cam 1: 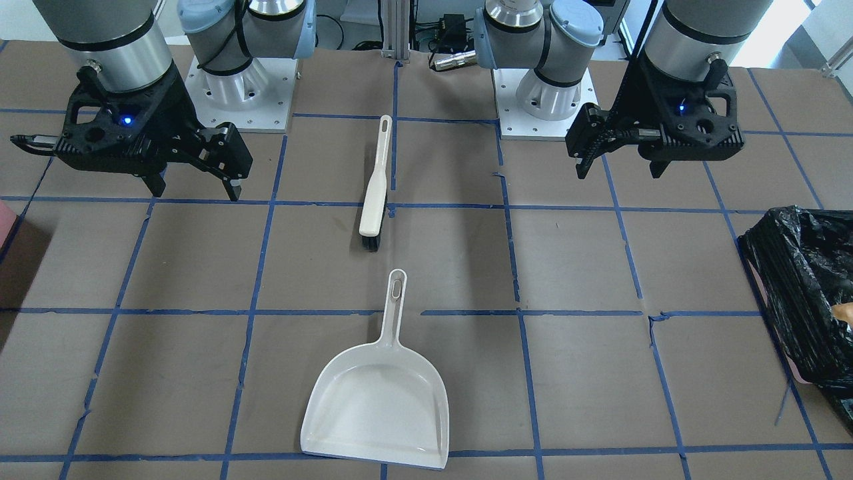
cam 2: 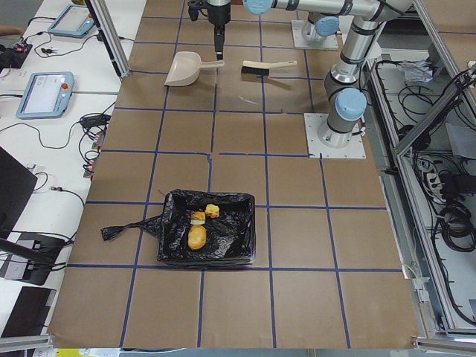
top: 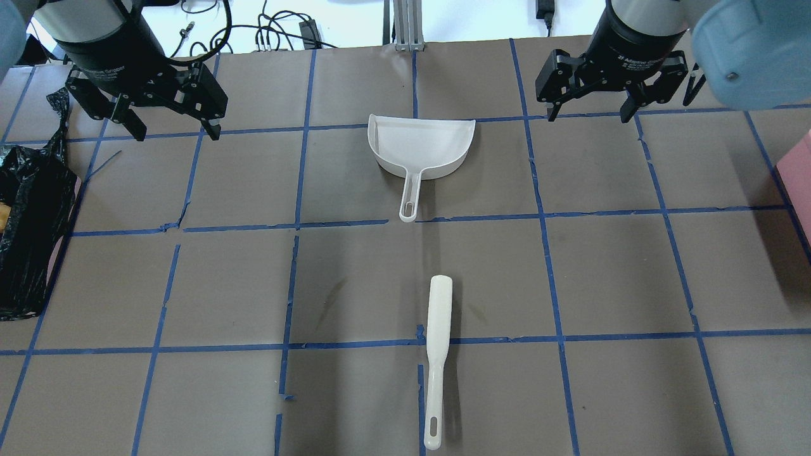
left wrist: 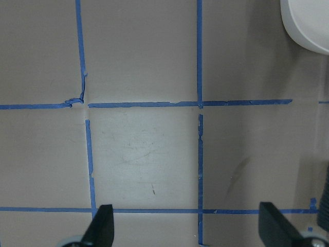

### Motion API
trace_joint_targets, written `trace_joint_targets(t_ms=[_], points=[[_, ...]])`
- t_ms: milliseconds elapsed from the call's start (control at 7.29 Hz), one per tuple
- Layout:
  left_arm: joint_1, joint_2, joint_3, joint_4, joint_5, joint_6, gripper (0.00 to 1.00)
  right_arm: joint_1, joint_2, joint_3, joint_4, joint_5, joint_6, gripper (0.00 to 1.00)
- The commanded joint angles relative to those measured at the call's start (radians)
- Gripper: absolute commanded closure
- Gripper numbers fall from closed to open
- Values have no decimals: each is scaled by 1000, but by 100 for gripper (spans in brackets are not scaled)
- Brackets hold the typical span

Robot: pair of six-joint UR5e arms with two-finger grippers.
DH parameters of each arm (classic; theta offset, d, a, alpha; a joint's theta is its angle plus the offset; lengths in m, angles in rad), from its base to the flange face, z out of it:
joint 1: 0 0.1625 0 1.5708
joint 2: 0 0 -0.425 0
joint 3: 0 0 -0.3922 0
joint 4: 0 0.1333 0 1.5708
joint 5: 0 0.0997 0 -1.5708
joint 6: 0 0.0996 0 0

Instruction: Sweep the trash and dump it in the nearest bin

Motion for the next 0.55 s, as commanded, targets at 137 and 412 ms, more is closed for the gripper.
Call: trace_joint_targets(t_ms=[137, 412], points=[[-2, -2, -1, -2, 2, 2, 0, -12, 0, -2, 89, -4, -7, 0], [-1, -2, -3, -2, 4, 0, 0, -18, -3, -2, 124, -4, 5, 0]])
